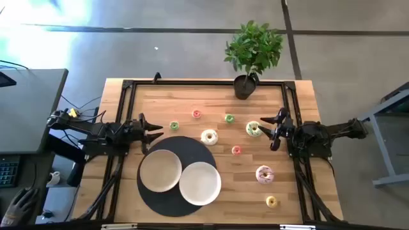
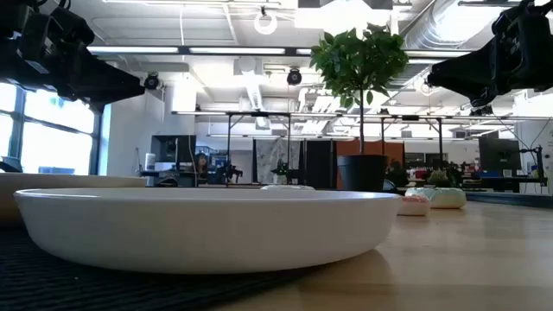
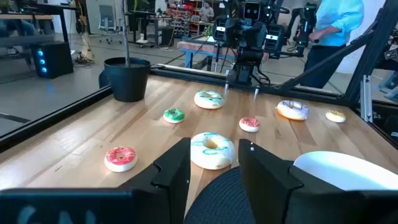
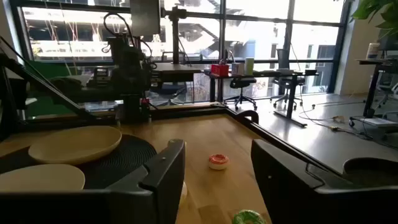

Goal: Pick & Place donuts

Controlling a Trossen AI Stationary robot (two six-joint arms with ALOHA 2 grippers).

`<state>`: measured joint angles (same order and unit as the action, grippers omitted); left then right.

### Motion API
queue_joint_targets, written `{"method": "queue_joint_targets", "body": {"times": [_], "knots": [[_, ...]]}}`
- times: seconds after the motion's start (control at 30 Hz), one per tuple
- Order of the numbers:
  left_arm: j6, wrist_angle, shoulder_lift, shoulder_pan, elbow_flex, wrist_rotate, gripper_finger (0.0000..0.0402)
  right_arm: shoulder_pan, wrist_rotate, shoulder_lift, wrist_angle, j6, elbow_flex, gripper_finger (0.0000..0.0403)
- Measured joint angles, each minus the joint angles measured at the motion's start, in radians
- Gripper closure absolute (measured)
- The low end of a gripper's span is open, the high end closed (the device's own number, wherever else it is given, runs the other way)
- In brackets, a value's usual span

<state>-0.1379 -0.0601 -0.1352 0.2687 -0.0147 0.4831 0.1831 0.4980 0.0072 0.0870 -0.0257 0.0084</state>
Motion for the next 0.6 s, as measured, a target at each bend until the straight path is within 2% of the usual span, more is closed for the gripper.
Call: {"method": "queue_joint_targets", "body": {"times": [0.6], "knots": [[0.000,0.000,0.000,0.000,0.000,0.000,0.0268,0.000,0.000,0.000,0.000,0.000,0.000,0.0218]]}}
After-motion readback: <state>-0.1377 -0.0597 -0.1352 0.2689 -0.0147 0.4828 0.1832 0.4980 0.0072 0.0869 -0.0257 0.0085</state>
